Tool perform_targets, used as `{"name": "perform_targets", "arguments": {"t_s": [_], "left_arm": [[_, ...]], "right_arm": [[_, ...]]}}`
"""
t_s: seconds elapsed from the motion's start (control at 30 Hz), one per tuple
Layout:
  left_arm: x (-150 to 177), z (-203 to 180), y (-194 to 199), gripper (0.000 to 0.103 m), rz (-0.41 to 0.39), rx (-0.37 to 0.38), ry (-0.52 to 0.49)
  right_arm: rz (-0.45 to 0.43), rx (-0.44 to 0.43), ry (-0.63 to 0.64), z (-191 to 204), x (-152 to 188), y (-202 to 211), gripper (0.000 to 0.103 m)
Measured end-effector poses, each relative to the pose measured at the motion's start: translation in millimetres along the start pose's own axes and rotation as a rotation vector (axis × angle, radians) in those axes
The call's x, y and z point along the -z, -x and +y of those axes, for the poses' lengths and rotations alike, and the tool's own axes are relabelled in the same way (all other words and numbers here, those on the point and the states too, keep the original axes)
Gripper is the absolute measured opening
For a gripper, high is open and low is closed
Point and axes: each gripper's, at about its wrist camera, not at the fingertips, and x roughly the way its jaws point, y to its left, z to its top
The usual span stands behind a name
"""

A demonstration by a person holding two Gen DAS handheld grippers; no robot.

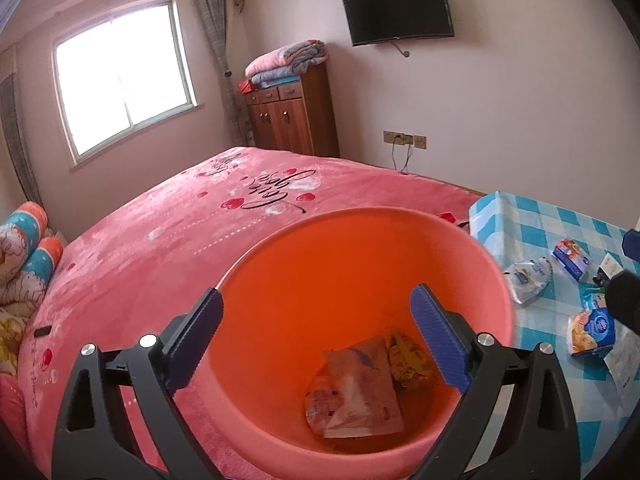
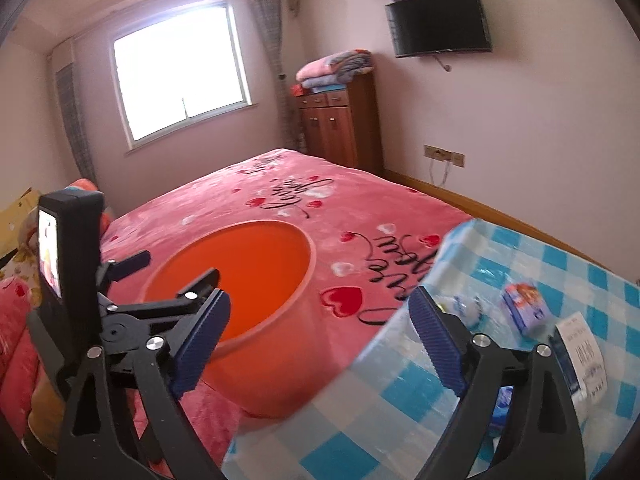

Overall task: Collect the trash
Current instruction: 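Open both tools over the orange bucket to drop the bags, then move both tools back over the table toward the remaining trash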

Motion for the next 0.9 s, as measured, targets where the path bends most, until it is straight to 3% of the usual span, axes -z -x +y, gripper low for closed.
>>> {"name": "perform_targets", "arguments": {"t_s": [0.4, 0.9], "left_arm": [[-4, -44, 29, 0.096, -0.042, 0.046, -0.070], [5, -104, 54, 0.096, -0.054, 0.121, -0.155]], "right_arm": [[0.000, 0.065, -0.098, -44, 27, 31, 0.093], [-0.043, 0.170, -0.132, -79, 59, 72, 0.093]]}}
